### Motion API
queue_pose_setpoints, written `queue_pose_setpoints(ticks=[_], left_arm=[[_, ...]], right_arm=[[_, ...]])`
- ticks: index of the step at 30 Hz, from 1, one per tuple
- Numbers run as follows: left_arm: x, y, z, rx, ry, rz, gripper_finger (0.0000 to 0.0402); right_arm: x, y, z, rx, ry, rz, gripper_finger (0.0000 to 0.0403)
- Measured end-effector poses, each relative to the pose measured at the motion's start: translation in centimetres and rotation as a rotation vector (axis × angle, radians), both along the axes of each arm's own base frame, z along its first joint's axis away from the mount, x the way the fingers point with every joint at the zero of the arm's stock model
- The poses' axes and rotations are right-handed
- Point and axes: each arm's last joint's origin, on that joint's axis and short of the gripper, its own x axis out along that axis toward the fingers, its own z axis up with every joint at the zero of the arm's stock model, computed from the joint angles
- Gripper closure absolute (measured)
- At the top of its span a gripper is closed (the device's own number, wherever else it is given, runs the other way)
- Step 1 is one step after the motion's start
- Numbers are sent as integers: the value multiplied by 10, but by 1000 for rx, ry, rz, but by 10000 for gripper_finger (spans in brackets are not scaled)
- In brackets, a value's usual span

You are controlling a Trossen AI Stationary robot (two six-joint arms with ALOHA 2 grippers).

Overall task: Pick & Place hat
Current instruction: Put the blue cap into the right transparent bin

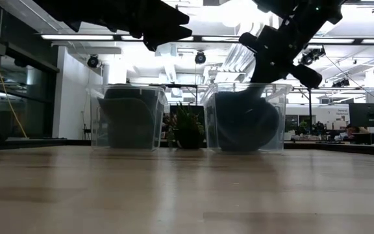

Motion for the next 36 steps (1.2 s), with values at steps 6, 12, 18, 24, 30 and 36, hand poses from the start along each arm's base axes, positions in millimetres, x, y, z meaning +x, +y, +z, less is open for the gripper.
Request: queue_pose_setpoints(ticks=[6, 12, 18, 24, 30, 36], left_arm=[[0, 0, 0, 0, -1, 0, 186], [0, 0, 0, -4, 0, 1, 186], [0, 0, -1, -4, 8, 2, 186], [0, 0, -1, -4, 8, 2, 186], [0, 1, -1, 1, 17, 25, 186], [0, 1, -2, 1, 18, 28, 186]], right_arm=[[-3, -11, -1, 122, -27, -53, 392], [-1, -14, 0, 105, -59, -68, 373], [0, -15, 0, 100, -66, -70, 348], [-1, -15, 0, 89, -57, -76, 313], [-2, -17, 0, 33, -49, -137, 262], [-1, -12, 1, 4, -50, -154, 230]])
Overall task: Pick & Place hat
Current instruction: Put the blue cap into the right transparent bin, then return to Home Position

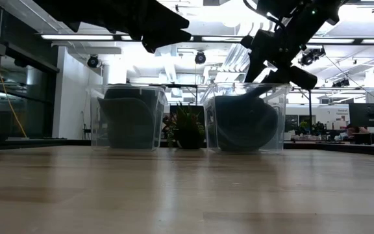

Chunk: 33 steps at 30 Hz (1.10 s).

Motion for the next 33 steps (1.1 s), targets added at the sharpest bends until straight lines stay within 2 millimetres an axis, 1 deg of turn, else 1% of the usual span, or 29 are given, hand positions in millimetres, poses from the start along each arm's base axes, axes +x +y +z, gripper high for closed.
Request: queue_pose_setpoints(ticks=[4, 10, 13, 18, 21, 25, 30, 33], left_arm=[[0, 1, -1, 3, 10, 16, 186], [0, 1, -1, 6, 13, 30, 186], [0, 1, -1, 3, 15, 31, 186], [0, 1, -2, 3, 18, 33, 186], [0, 1, -2, 6, 18, 48, 186], [-4, 3, 0, 23, 37, 100, 186], [-11, 5, 8, 34, 33, 135, 186], [-16, 5, 13, 40, 26, 135, 186]], right_arm=[[1, 7, 1, -81, 25, -9, 224], [1, 20, 2, -142, 40, 3, 225], [-2, 24, 2, -212, 82, -22, 224], [-10, 29, 5, -272, 114, -63, 226], [-14, 30, 12, -287, 75, -100, 224], [-23, 34, 26, -279, -30, -155, 227], [-44, 37, 45, -287, -132, -225, 228], [-57, 39, 55, -215, -227, -248, 229]])
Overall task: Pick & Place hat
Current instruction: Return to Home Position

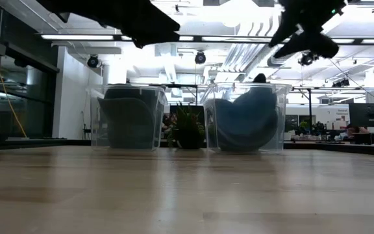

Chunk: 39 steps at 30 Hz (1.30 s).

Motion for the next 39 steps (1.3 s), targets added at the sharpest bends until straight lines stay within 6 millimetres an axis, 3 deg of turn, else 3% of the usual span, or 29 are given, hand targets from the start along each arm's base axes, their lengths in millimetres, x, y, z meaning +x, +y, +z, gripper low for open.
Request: queue_pose_setpoints(ticks=[11, 17, 23, 28, 32, 39], left_arm=[[-23, 3, 13, 20, 50, 50, 199], [-43, 4, -5, 22, 62, 66, 261], [-74, 5, -31, -7, -52, 45, 334], [-103, 6, -46, 4, -196, 33, 378], [-121, 6, -57, 3, -299, -12, 398], [-145, 7, -73, -5, -394, -2, 400]], right_arm=[[-45, 11, 23, 373, -373, 26, 231], [-68, 15, 30, 604, -512, 72, 249], [-76, 20, 33, 790, -572, 140, 271], [-70, 24, 0, 890, -601, 244, 281], [-64, 24, -29, 868, -679, 279, 281], [-62, 25, -40, 852, -856, 397, 281]])
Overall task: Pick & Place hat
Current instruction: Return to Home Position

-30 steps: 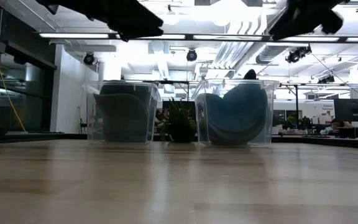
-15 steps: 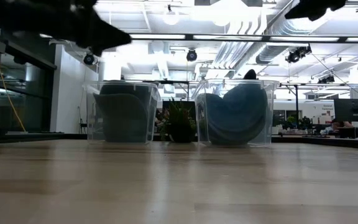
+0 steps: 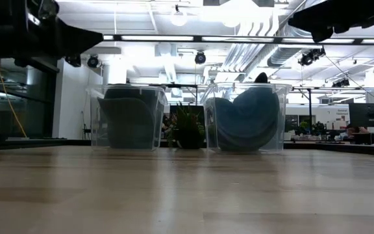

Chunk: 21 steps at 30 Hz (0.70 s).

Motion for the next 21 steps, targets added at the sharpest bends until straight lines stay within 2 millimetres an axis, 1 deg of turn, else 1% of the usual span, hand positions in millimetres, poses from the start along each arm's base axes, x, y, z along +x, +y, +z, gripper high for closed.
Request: queue_pose_setpoints(ticks=[3, 8, 11, 13, 15, 17, 21], left_arm=[[-6, 0, -2, 2, -30, 3, 400], [-10, 1, -1, 21, -35, 7, 401], [-12, 0, 1, 33, -56, 0, 401], [-13, 0, 0, 33, -35, 0, 401], [-13, 1, -4, 31, 0, 12, 401], [-14, 1, -5, 27, 17, 31, 401], [-18, 2, -3, 48, -2, 55, 401]], right_arm=[[-1, 0, 1, -1, -13, 3, 281], [-1, 2, -2, 5, -24, 75, 281], [1, 3, -14, 14, -97, 89, 281], [0, 3, -25, 14, -140, 90, 281], [-1, 2, -36, 13, -147, 66, 281], [-3, 1, -42, 15, -163, 45, 281], [-8, 0, -50, 24, -195, 19, 281]])
